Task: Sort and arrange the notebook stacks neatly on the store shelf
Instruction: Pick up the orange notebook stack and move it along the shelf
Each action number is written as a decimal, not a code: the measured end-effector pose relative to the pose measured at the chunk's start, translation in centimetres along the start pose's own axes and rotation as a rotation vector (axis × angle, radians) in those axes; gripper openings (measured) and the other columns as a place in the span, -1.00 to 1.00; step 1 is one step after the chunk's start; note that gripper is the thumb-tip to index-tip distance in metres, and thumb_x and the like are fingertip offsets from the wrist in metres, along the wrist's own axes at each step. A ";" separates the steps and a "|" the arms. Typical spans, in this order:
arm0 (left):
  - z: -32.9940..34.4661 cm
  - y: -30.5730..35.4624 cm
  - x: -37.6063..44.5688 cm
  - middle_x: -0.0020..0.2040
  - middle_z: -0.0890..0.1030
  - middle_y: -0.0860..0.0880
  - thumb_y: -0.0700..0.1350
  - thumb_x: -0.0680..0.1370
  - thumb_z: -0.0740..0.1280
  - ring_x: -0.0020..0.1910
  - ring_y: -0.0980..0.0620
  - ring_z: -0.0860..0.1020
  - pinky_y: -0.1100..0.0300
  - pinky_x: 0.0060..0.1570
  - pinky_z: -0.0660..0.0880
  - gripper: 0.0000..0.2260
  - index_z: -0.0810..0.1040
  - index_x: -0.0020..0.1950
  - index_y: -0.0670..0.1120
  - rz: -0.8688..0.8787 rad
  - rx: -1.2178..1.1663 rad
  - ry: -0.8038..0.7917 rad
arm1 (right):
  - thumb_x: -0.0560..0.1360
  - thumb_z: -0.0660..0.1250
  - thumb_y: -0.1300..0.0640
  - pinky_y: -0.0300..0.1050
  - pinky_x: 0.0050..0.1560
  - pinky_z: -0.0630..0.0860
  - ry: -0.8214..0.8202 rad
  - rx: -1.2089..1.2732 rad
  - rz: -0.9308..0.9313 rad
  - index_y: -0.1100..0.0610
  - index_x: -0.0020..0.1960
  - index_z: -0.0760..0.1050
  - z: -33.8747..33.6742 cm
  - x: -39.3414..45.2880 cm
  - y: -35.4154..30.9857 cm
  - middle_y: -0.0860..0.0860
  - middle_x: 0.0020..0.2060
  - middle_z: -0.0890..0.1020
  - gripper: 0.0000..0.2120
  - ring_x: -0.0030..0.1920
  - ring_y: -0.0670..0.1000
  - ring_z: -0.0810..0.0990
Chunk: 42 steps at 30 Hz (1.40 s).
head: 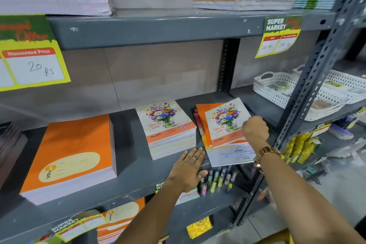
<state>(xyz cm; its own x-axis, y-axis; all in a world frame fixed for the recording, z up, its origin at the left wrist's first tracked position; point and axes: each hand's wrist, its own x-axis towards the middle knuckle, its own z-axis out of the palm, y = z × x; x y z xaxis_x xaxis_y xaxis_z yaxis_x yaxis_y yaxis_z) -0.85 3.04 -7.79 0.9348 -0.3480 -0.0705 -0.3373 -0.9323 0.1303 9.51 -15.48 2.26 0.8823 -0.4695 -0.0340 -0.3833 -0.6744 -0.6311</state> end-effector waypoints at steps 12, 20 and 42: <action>-0.6 -2.7 -4.4 0.56 -0.10 -0.05 0.08 0.61 -0.04 0.53 0.00 -0.13 0.06 0.52 -0.16 -0.46 -0.16 0.50 -0.07 -0.051 -0.015 -0.023 | 0.60 0.11 0.16 0.14 0.11 0.46 0.259 0.231 -0.263 0.31 0.20 0.40 -2.6 -4.4 -9.8 0.30 0.18 0.55 -0.72 0.19 0.32 0.51; -0.5 -3.5 -6.7 0.56 -0.13 -0.03 0.13 0.60 -0.03 0.52 -0.02 -0.17 0.03 0.52 -0.21 -0.44 -0.17 0.50 -0.04 -0.109 -0.042 -0.036 | 0.60 0.13 0.13 -0.02 0.24 0.41 -0.205 0.277 -0.132 0.32 0.30 0.39 3.8 -7.3 -12.4 0.26 0.31 0.48 -0.65 0.31 0.24 0.45; -1.9 -0.7 -2.4 0.55 -0.03 -0.12 0.07 0.62 0.01 0.53 -0.03 -0.06 0.08 0.51 -0.10 -0.46 -0.07 0.49 -0.16 -0.204 -0.479 -0.002 | 0.50 0.33 0.20 0.08 0.23 0.45 -0.069 -0.074 -0.170 0.34 0.32 0.28 3.2 -3.4 -4.5 0.27 0.30 0.43 -0.53 0.30 0.28 0.41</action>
<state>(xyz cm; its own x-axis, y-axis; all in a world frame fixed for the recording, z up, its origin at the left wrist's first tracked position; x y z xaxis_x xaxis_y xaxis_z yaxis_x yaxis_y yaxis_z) -2.64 4.77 -5.80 0.9759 -0.1645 -0.1432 -0.0593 -0.8321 0.5514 9.11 -8.98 2.76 0.9516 -0.3072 0.0135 -0.2443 -0.7820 -0.5734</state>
